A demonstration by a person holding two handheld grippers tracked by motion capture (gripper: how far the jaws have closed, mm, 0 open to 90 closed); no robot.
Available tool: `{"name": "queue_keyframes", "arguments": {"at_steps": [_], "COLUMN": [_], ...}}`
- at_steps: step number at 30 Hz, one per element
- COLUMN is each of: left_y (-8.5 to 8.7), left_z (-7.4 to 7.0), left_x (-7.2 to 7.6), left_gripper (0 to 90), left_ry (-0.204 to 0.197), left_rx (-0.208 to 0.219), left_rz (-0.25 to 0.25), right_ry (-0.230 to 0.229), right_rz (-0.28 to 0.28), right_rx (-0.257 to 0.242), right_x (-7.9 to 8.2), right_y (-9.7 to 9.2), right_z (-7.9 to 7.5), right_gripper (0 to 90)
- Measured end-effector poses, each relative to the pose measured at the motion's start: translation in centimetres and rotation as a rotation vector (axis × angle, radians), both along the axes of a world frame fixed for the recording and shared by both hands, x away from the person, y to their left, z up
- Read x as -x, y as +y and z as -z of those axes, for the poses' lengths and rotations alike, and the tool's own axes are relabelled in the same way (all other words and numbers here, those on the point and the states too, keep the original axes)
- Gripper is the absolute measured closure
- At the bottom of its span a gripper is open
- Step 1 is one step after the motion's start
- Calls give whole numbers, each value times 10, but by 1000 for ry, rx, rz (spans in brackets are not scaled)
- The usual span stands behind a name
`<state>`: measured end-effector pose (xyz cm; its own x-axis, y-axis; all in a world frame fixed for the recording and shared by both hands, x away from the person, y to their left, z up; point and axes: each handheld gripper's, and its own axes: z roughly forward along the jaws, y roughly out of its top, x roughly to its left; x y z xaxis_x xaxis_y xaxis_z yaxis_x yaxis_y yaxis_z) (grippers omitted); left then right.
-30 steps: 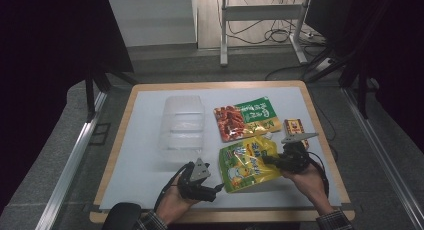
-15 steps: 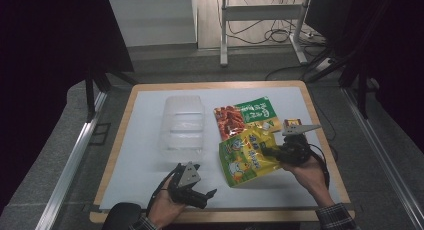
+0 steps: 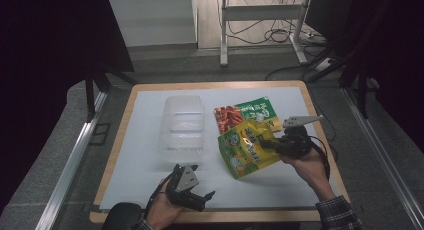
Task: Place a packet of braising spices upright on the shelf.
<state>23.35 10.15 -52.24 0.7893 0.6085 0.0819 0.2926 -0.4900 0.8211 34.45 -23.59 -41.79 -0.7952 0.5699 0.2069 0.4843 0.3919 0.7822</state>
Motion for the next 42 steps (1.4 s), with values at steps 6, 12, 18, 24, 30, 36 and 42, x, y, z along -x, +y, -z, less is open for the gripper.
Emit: {"name": "queue_keyframes", "arguments": {"at_steps": [6, 12, 18, 24, 30, 36, 42], "left_y": [1, 3, 5, 5, 6, 8, 11], "left_z": [-1, -2, -2, -2, -3, -4, -5], "left_x": [1, 3, 4, 7, 10, 10, 10], "left_gripper": [37, 29, 22, 22, 17, 20, 18], "left_ry": [-24, -43, -38, -44, -65, -55, -44], "left_rx": [-1, -15, -14, -13, -19, -23, -4], "left_rz": [-6, -13, -21, -20, -23, -31, -30], "right_ry": [-20, -64, -85, -86, -94, -98, -101], "right_rz": [-14, -2, -2, -8, -21, -29, -35], "right_rx": [-19, 23, 26, 0, 4, 3, -14], "right_x": [-3, -7, -13, -20, -27, -37, -48], "right_y": [2, 7, 10, 14, 22, 30, 38], "right_z": [-17, -28, -34, -38, -42, -48, -52], "right_gripper": [891, 892, 891, 891, 891, 891, 891]}}
